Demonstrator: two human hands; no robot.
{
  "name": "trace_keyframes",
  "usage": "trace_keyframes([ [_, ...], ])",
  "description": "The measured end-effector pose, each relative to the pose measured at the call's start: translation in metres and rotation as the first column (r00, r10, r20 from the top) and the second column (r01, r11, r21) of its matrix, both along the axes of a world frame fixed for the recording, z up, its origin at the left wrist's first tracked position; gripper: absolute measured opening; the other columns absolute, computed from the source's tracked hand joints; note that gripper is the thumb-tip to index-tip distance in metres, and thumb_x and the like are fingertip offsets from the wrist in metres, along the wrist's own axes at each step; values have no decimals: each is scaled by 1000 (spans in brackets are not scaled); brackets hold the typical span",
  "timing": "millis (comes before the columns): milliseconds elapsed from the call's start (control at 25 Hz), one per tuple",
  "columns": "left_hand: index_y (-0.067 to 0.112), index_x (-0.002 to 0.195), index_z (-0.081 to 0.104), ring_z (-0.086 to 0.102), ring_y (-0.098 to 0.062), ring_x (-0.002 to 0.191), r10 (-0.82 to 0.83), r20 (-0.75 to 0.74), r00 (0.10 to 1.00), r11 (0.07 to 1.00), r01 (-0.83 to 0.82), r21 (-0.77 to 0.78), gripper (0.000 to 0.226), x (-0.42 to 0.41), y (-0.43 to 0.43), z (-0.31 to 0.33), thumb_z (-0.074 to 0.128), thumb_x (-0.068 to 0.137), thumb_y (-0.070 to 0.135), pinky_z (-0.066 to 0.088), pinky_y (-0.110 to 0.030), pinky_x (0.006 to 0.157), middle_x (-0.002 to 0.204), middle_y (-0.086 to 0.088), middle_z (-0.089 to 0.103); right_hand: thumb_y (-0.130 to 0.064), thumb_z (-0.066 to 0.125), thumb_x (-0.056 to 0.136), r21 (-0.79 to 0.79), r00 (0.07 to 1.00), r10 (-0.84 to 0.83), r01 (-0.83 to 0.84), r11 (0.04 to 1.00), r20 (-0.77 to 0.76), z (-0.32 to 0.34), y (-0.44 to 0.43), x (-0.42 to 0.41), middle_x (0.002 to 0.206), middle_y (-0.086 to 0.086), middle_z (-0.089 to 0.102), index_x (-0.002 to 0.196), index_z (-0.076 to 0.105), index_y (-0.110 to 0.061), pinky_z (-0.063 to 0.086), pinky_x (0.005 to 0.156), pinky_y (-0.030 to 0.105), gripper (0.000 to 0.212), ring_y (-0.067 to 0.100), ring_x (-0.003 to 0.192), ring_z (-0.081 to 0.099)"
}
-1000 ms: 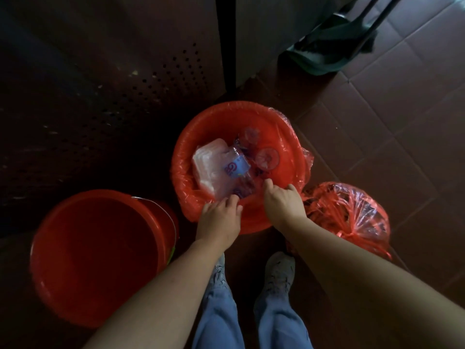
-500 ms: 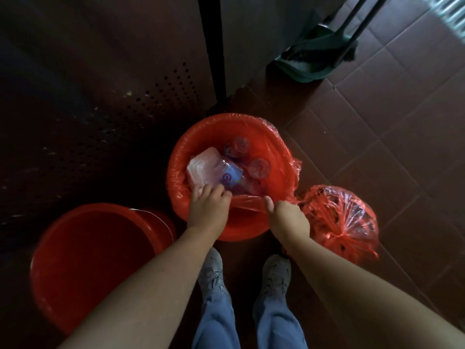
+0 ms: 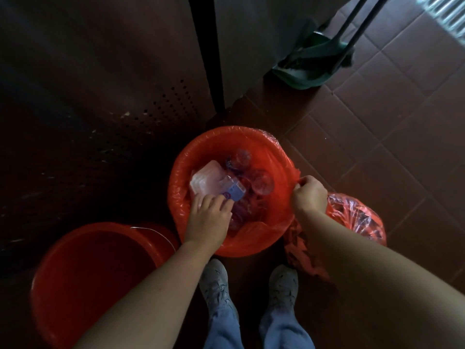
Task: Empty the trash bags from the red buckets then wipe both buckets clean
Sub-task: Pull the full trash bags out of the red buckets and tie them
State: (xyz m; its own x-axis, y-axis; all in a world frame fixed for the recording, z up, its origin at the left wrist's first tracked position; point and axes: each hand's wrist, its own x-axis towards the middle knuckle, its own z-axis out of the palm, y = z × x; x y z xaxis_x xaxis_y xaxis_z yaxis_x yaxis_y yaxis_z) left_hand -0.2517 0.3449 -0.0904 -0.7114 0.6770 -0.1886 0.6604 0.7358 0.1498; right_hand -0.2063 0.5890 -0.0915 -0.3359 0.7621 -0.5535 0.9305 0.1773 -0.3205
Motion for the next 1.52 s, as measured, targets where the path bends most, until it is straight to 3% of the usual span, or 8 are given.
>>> trace_keyframes([
  [280, 20, 112, 68, 60, -26, 105, 92, -3, 996, 995, -92, -24, 23, -16, -25, 25, 66, 90, 28, 42, -51, 104, 106, 0, 66, -12, 58, 89, 111, 897, 299, -278, 954, -326, 27, -66, -39, 105, 8, 68, 100, 72, -14, 47, 82, 37, 17, 30, 99, 62],
  [520, 20, 116, 68, 57, -24, 111, 212, 54, 976, 975, -208, -71, 25, -21, -56, 38, 59, 94, 26, 42, -44, 101, 117, 1, 64, -32, 58, 86, -351, 605, 790, -722, 597, 99, 29, -116, -30, 107, 8, 68, 105, 69, -24, 55, 84, 40, 23, 34, 100, 67],
  [680, 13, 131, 58, 51, -27, 115, 428, 199, 882, 904, -420, -84, 37, -27, -71, 29, 57, 97, 28, 46, -41, 96, 128, -5, 56, -48, 48, 95, -6, 818, 575, -575, 818, 24, 36, -101, -30, 101, 8, 68, 98, 66, -21, 50, 70, 37, 32, 32, 87, 64],
  [840, 6, 128, 57, 55, -30, 116, 701, 357, 618, 683, -726, -83, 38, -44, -66, 7, 64, 96, 25, 49, -40, 96, 125, -12, 54, -53, 53, 96, 270, 904, 426, -418, 867, 32, 20, -70, -43, 132, 12, 50, 135, 49, -20, 45, 99, 50, 51, 35, 121, 50],
  [1000, 2, 107, 66, 65, -34, 102, 813, 405, 419, 485, -872, -71, 21, -55, -62, -9, 68, 93, 17, 48, -36, 80, 109, -17, 66, -52, 64, 93, -104, 985, 172, -170, 980, 12, 1, -54, -47, 139, 10, 54, 153, 32, -19, 54, 87, 39, 75, 27, 108, 63],
  [1200, 9, 95, 68, 66, -28, 95, 826, 442, 351, 381, -924, 22, 6, -63, -46, -6, 62, 94, 11, 53, -35, 79, 101, -11, 68, -21, 67, 92, -279, 995, 5, -33, 960, -103, -10, -52, -49, 91, 0, 75, 115, 74, -18, 48, 55, 23, 24, 12, 62, 65],
  [1400, 12, 98, 72, 59, -31, 102, 481, 366, 797, 848, -528, 37, 17, -51, 14, 5, 56, 93, 10, 43, -39, 87, 106, -11, 65, -15, 68, 84, -294, 977, -61, -3, 956, -207, 10, -55, -53, 55, -10, 66, 64, 72, -28, 47, 54, 25, 25, 3, 45, 56],
  [1520, 19, 106, 70, 52, -28, 112, 316, 323, 892, 949, -293, -119, 21, -30, 12, 8, 52, 97, 22, 42, -40, 97, 113, -3, 60, -16, 63, 84, -294, 986, -1, -49, 955, -166, 24, -51, -50, 70, -1, 73, 75, 71, -22, 52, 63, 30, 14, 16, 63, 66],
])
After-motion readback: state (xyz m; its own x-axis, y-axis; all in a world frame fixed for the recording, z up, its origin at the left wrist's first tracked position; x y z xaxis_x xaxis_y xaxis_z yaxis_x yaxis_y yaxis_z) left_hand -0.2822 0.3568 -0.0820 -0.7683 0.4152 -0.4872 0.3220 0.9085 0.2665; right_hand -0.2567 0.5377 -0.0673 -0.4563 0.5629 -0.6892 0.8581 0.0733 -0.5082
